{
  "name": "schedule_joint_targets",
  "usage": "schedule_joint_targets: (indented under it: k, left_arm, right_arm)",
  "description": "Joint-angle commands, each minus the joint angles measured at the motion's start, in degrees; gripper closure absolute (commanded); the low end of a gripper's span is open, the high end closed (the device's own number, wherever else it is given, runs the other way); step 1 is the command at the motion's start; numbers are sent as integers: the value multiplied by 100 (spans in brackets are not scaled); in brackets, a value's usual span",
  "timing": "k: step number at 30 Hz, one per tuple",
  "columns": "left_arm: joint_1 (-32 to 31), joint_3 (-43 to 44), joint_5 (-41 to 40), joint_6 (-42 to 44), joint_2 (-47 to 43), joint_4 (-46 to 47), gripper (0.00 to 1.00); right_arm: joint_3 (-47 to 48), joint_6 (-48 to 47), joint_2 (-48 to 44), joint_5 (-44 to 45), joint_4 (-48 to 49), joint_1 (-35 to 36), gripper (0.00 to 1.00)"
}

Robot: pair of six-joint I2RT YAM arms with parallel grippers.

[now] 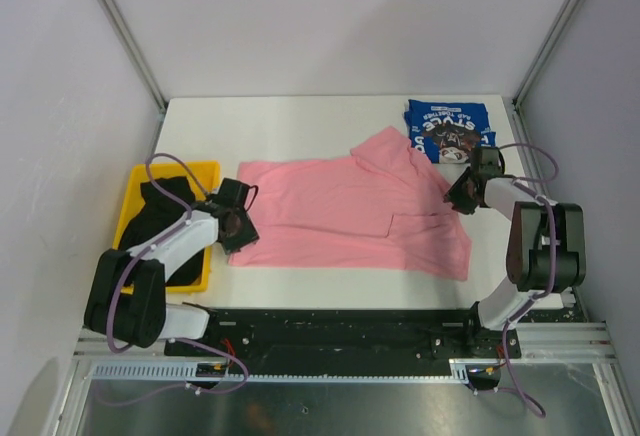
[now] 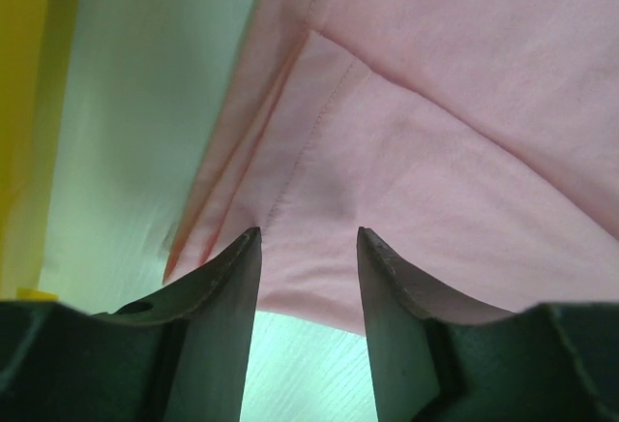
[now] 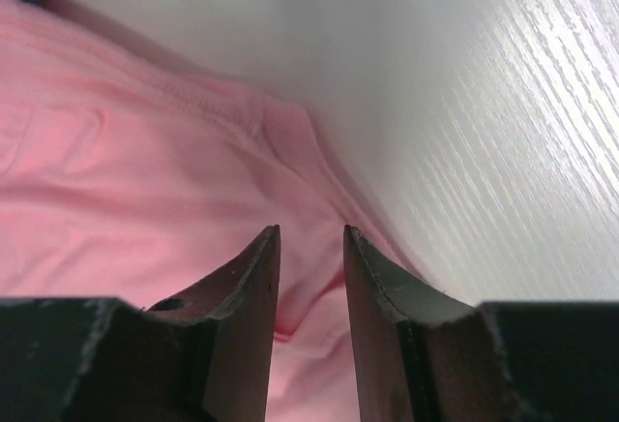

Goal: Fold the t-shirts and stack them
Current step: Fold the flattened tshirt in 1/3 of the way

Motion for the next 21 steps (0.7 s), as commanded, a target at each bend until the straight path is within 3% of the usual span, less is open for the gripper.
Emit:
schedule_joint_targets:
  k: [1,8,21]
  left_arm:
    - [-105,159,-87,91,183,204,52]
    - [-118,-608,-526,-816,-26,203,51]
    - [-105,-1226,-899,-1316,-798,-128,51]
  right_arm:
    - [260,-215,-575,-109,-459,-2,62]
    - [330,-97,-1316,-262,-1457,205,60]
    - [-1647,697,-2966,-402,-1560,557,60]
